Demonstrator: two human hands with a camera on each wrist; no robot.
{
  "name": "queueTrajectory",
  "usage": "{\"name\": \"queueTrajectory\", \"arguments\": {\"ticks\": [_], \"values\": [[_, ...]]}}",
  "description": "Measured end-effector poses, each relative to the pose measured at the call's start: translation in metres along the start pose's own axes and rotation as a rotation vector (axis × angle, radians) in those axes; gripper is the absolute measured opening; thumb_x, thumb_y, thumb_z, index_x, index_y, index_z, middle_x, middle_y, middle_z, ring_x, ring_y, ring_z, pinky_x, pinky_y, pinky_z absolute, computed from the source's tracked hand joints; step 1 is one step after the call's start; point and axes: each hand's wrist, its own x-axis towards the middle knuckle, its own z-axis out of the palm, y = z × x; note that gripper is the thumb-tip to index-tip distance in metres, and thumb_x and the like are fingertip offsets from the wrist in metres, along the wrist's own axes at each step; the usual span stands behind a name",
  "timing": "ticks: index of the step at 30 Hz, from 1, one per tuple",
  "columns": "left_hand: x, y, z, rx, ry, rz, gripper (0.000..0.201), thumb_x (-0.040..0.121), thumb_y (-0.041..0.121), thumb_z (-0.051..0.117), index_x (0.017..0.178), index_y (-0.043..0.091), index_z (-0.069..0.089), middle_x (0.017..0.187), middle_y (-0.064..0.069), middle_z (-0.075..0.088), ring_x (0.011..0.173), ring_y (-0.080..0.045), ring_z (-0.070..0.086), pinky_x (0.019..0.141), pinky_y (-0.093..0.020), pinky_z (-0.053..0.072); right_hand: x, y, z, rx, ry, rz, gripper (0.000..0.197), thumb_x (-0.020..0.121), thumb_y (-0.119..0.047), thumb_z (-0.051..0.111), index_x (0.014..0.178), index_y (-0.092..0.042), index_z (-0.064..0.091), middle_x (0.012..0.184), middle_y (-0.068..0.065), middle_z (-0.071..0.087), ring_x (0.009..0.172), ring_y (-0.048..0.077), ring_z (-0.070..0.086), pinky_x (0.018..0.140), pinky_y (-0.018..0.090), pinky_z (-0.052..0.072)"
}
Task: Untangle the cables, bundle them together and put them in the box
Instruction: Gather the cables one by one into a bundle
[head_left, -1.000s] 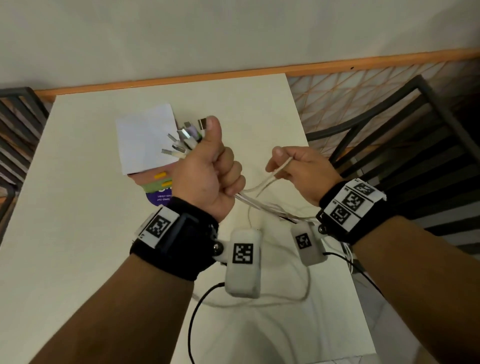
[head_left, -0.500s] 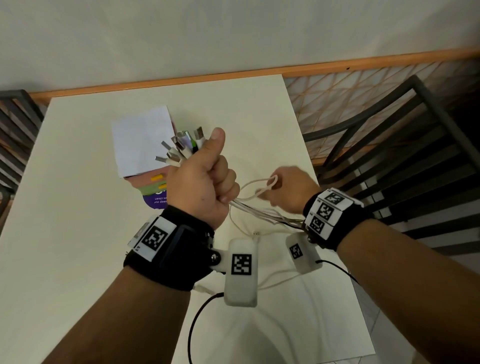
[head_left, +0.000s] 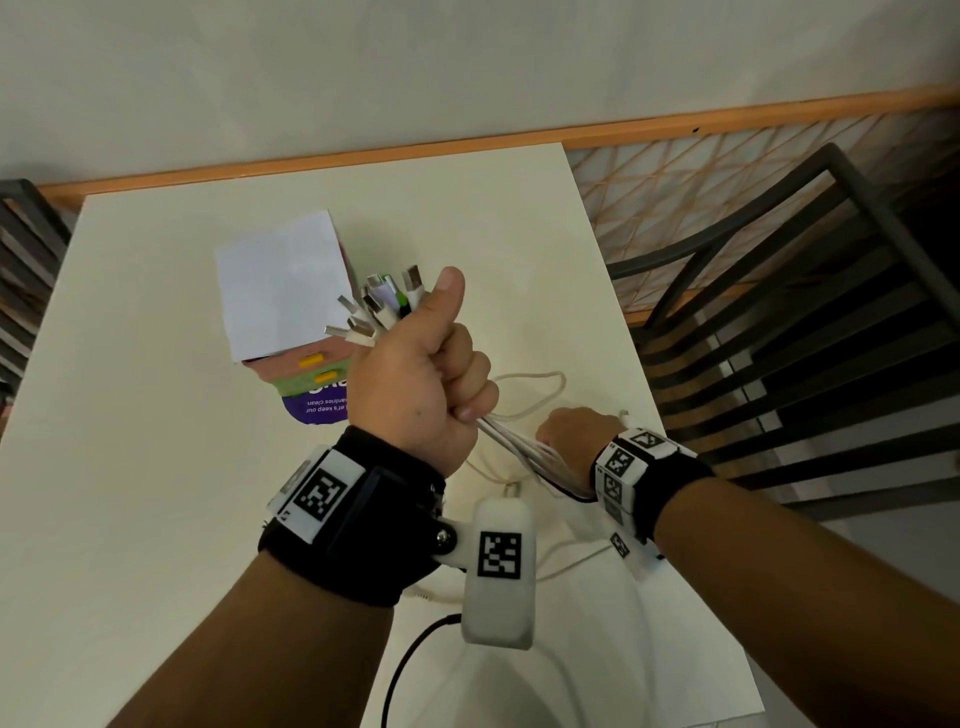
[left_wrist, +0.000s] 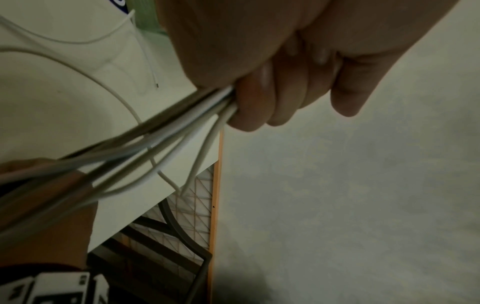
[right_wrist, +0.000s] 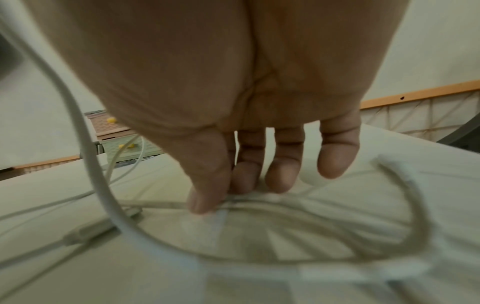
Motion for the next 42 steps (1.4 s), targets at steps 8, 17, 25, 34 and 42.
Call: {"name": "queueTrajectory", "arguments": {"ticks": [8,17,25,34,42], "values": [[-0.009,-0.005,0.016,-0.003,-0.075,-0.026,0.044,0.073,0.039,0.064,0.056,0.023,0.027,0.043,0.006,0.014,0.035,-0.009,0.011,0.039,-0.019,0.011,-0.014,0.012,0.010,0.072,0.140,-0.043,0.028,0.085,-0.018,0.061,0.059,-0.022,0.052,0.076,-0.004,0.050,0.091,0.029,0.064,0.072,0.031,0.047],[-0.012,-0.013,0.020,-0.006,-0.095,-0.062,0.046,0.075,0.039,0.064,0.054,0.023,0.026,0.043,0.006,0.015,0.034,-0.009,0.012,0.038,-0.018,0.012,-0.015,0.025,0.026,0.263,0.160,-0.138,0.013,0.095,-0.020,0.047,0.083,-0.024,0.043,0.084,0.002,0.056,0.082,0.027,0.054,0.065,0.028,0.041],[-0.025,-0.018,0.053,-0.020,-0.265,-0.088,0.048,0.079,0.038,0.059,0.047,0.023,0.026,0.038,0.008,0.019,0.033,-0.008,0.010,0.039,-0.017,0.011,-0.050,0.071,-0.009,0.747,0.521,-0.037,0.010,0.094,-0.018,0.055,0.087,-0.025,0.057,0.073,-0.003,0.065,0.065,0.012,0.063,0.065,0.032,0.054],[-0.040,-0.045,0.114,-0.012,-0.339,-0.101,0.050,0.089,0.036,0.058,0.054,0.022,0.025,0.041,0.007,0.018,0.033,-0.009,0.013,0.037,-0.017,0.016,-0.124,0.136,-0.026,0.564,0.518,0.087,0.011,0.091,-0.019,0.061,0.085,-0.021,0.070,0.068,-0.009,0.067,0.063,0.002,0.063,0.060,0.020,0.048],[-0.040,-0.059,0.141,0.060,-0.372,-0.053,0.050,0.092,0.038,0.055,0.061,0.021,0.020,0.041,0.007,0.017,0.034,-0.009,0.011,0.037,-0.018,0.016,-0.161,0.176,-0.024,0.978,0.817,0.005,0.014,0.093,-0.009,0.060,0.093,-0.019,0.070,0.075,-0.008,0.073,0.074,0.002,0.069,0.077,0.023,0.055]]}}
